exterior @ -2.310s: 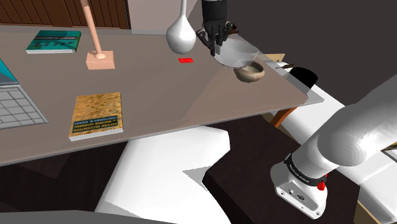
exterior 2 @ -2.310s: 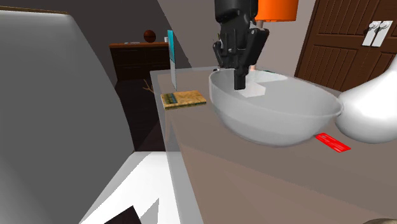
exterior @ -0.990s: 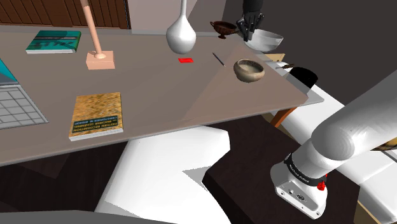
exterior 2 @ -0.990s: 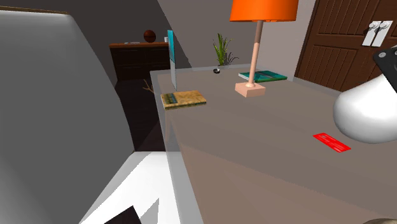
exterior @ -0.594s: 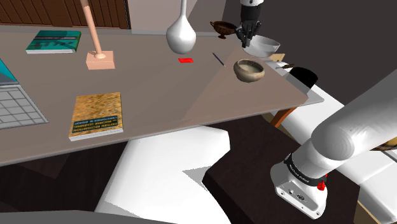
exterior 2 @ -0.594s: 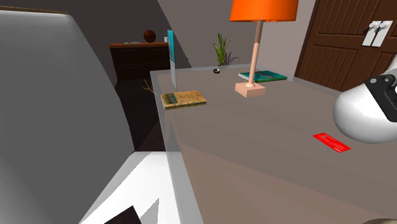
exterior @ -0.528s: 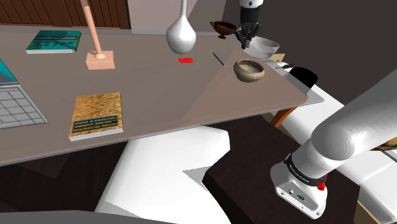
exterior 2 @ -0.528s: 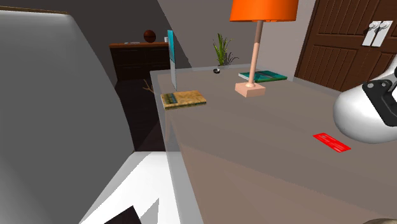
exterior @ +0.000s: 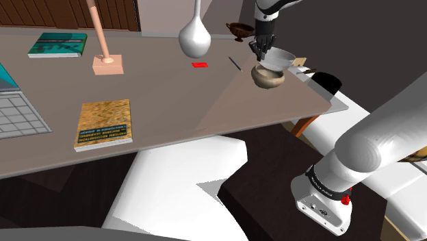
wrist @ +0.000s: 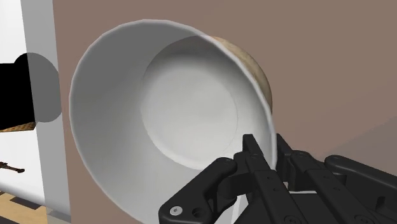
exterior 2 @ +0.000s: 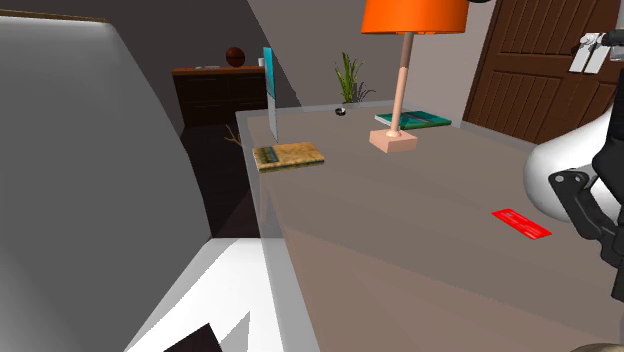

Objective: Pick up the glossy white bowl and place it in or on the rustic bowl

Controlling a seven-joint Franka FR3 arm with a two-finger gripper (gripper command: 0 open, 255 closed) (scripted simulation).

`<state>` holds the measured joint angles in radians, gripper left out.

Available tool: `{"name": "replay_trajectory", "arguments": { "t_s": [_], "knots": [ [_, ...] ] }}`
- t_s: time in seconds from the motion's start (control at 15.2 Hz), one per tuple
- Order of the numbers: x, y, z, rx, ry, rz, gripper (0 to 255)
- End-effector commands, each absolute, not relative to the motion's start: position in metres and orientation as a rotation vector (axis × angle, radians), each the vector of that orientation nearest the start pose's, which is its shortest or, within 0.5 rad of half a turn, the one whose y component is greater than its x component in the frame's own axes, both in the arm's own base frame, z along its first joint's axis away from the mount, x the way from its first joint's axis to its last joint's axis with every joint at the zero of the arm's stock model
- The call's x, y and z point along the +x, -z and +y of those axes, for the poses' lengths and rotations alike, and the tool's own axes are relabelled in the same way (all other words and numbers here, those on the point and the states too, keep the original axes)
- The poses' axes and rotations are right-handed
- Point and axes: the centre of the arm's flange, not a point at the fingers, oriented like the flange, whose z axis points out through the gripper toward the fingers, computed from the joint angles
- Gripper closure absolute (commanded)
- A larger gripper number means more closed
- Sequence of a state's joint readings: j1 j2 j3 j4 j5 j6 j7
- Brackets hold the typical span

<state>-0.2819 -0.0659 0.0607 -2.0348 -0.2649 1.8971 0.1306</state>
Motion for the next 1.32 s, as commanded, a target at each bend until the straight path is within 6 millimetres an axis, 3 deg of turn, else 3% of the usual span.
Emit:
{"name": "replay_trajectory", "arguments": {
  "t_s": [0.0,0.4,0.46,0.79,1.06,1.25],
  "knots": [
    [0.512,-0.467,-0.133,-3.359,-0.14,0.435,255],
    [0.512,-0.467,-0.133,-3.359,-0.14,0.435,255],
    [0.512,-0.467,-0.133,-3.359,-0.14,0.435,0],
    [0.512,-0.467,-0.133,-3.359,-0.14,0.435,0],
    [0.518,-0.515,-0.122,-3.359,-0.14,0.435,0],
    [0.518,-0.515,-0.122,-3.359,-0.14,0.435,0]
  ]
}}
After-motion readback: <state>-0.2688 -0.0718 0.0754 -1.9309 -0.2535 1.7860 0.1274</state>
